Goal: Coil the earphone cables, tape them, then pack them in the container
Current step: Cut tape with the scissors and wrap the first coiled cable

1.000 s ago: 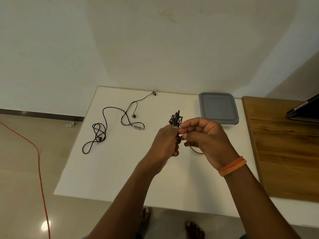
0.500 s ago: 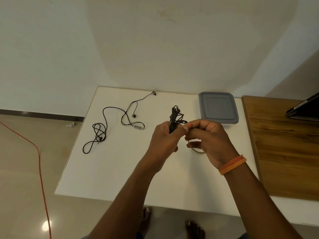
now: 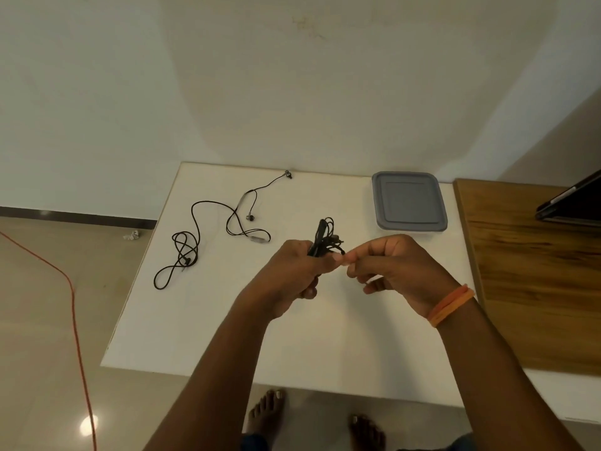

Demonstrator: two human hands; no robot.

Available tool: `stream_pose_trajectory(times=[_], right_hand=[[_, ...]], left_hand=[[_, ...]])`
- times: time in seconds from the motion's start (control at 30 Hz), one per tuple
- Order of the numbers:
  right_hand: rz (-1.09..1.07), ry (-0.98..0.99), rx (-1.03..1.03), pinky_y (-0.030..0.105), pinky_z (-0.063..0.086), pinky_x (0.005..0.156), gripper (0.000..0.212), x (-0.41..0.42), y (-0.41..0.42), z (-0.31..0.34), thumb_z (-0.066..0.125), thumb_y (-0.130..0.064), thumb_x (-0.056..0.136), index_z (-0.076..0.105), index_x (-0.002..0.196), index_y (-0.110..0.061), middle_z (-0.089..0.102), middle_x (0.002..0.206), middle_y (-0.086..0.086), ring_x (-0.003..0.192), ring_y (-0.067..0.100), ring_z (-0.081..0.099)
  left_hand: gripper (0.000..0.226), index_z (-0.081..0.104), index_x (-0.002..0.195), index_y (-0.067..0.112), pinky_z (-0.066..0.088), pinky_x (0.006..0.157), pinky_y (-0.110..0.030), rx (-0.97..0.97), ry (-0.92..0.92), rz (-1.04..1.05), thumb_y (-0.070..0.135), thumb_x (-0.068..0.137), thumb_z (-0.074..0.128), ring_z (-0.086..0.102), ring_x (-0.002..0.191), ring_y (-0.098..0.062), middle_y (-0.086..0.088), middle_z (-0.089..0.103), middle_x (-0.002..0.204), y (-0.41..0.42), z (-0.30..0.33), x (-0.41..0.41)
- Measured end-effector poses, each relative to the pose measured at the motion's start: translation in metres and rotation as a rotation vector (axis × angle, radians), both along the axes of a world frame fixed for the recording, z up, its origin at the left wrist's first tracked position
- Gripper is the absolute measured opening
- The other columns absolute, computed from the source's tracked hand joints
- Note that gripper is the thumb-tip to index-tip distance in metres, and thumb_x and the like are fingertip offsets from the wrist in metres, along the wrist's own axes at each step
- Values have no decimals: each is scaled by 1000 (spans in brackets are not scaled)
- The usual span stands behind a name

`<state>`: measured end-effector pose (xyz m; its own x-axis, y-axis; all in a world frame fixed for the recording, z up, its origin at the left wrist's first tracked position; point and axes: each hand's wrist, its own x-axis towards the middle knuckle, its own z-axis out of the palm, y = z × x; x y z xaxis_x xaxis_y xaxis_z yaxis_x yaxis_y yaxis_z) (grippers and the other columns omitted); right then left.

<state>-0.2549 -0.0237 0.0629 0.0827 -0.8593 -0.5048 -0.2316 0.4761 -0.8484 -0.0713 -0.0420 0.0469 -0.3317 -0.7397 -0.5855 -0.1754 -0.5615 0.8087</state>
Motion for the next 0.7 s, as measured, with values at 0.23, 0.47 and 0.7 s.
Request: stream_pose_trajectory(times=[0.23,0.47,0.7], right_hand=[[-55,-115,25,36,56,74,15,2,0,1,66,-8,85,79,87,-15,71,77,6,70,16,63],[-149,-245,182,39,52,81,20,4,0,-1,60,-7,86,79,86,-14,70,72,2,75,14,64],[-191,-271,247,41,50,81,19,-1,0,-2,60,-11,84,79,90,-13,67,74,3,79,15,63]], left_hand=[[21,55,110,6,34,52,-24,193,215,15,21,96,62,29,50,-8,3,32,66,-1,-1,1],[21,51,116,13,31,52,-23,315,350,-59,30,103,46,24,53,-9,3,31,65,1,2,0],[35,47,81,19,26,52,-25,371,315,10,47,100,42,22,52,-11,4,31,63,-1,3,3]])
